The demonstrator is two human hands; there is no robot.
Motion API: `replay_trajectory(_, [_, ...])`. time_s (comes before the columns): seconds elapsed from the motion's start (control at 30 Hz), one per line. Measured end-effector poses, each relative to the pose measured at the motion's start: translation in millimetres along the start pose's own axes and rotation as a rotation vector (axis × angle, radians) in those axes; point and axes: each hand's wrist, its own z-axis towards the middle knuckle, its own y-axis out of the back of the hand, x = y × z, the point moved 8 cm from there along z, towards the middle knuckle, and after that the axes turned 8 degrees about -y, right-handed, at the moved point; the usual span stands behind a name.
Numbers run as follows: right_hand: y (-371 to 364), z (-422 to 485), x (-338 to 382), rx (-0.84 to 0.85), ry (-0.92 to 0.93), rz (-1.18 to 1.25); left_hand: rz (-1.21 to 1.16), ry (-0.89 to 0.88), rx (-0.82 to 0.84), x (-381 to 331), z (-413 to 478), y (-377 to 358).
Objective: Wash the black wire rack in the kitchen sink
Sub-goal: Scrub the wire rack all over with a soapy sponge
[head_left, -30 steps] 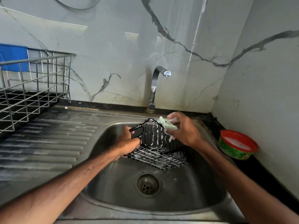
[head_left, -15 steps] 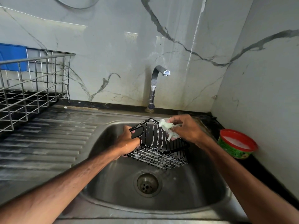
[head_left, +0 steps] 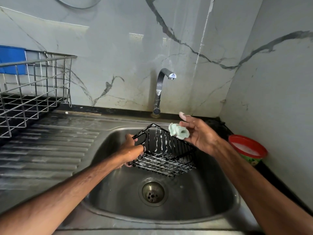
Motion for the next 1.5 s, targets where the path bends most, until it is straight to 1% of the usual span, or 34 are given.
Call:
replay_trajectory(0.07, [-3.1,-1.5,-4.0,-0.024,-0.012,-0.04,-0.002,0.0,-0.002,-0.2,-0.3,-0.1])
replay_trajectory(0.13, [-4.0,-2.2,-11.2,-0.071,-0.068,-0.087,-0.007,0.0,0.001,-0.7,-1.0,-0.4])
replay_trajectory(0.2, [-6.3,-3.9,-17.3,-0.092,-0.118,-0.083,-0.011,0.003,0.001,-1.3,-1.6,-0.5])
replay_trajectory(0.27, [-6.5,-3.9,-16.1,-0.1,-0.121,-0.06,-0.016,0.008,-0.002,-1.2,-1.9,-0.1])
replay_trajectory(0.33, [-7.0,-2.0,-9.8,-0.097,-0.084,-0.107,-0.025,0.018,-0.005,0.0,-2.4,0.1])
replay_trajectory(0.37, [-7.9,-2.5,-5.3,-0.103,-0.051,-0.158,-0.028,0.023,-0.008,0.2,-2.8,0.2])
replay_trajectory(0.43, [-8.6,-6.6,8.2,-0.199,0.064,-0.314,-0.039,0.028,-0.013,0.3,-3.9,0.7])
replay_trajectory(0.5, [-15.5,-13.0,23.6,-0.311,0.219,-0.437,-0.042,0.028,-0.012,-0.9,-4.8,0.5])
replay_trajectory(0.6, [-39.3,-24.3,38.2,-0.413,0.448,-0.586,-0.039,0.033,-0.009,-3.7,-7.0,0.2])
replay_trajectory(0.7, [-67.0,-31.8,38.4,-0.417,0.666,-0.731,-0.044,0.04,-0.011,-5.6,-8.1,0.6])
replay_trajectory(0.8, [-83.3,-28.3,23.0,-0.387,0.784,-0.87,-0.052,0.049,-0.019,-4.8,-8.2,0.7])
replay_trajectory(0.83, [-89.6,-26.3,15.1,-0.35,0.809,-0.937,-0.063,0.059,-0.021,-3.8,-8.5,0.4])
replay_trajectory(0.93, [-106.2,-20.2,-8.8,-0.167,0.771,-1.121,-0.086,0.09,-0.031,-1.4,-10.1,0.9])
replay_trajectory(1.0, [-105.7,-20.0,-9.4,-0.116,0.756,-1.173,-0.097,0.095,-0.037,-1.1,-10.6,2.0])
replay_trajectory(1.1, [-88.8,-17.5,4.0,-0.219,0.737,-1.126,-0.091,0.085,-0.03,-3.2,-11.9,2.0])
replay_trajectory(1.17, [-84.1,-18.2,8.9,-0.284,0.767,-1.166,-0.079,0.078,-0.032,-4.4,-12.4,1.5])
replay_trajectory(1.23, [-82.4,-18.2,6.0,-0.297,0.784,-1.219,-0.079,0.082,-0.041,-5.8,-14.1,1.2])
replay_trajectory(1.3, [-68.6,-14.1,1.6,-0.325,0.71,-1.237,-0.09,0.087,-0.042,-7.1,-15.2,1.5])
replay_trajectory(1.37, [-44.4,-2.7,-7.7,-0.346,0.576,-1.252,-0.092,0.088,-0.042,-7.4,-15.1,3.6])
replay_trajectory(1.43, [-19.2,3.6,-13.7,-0.421,0.453,-1.227,-0.081,0.08,-0.041,-7.2,-14.1,6.1])
replay_trajectory(1.5, [-13.0,4.8,-16.2,-0.453,0.423,-1.193,-0.076,0.076,-0.045,-7.2,-13.5,7.4])
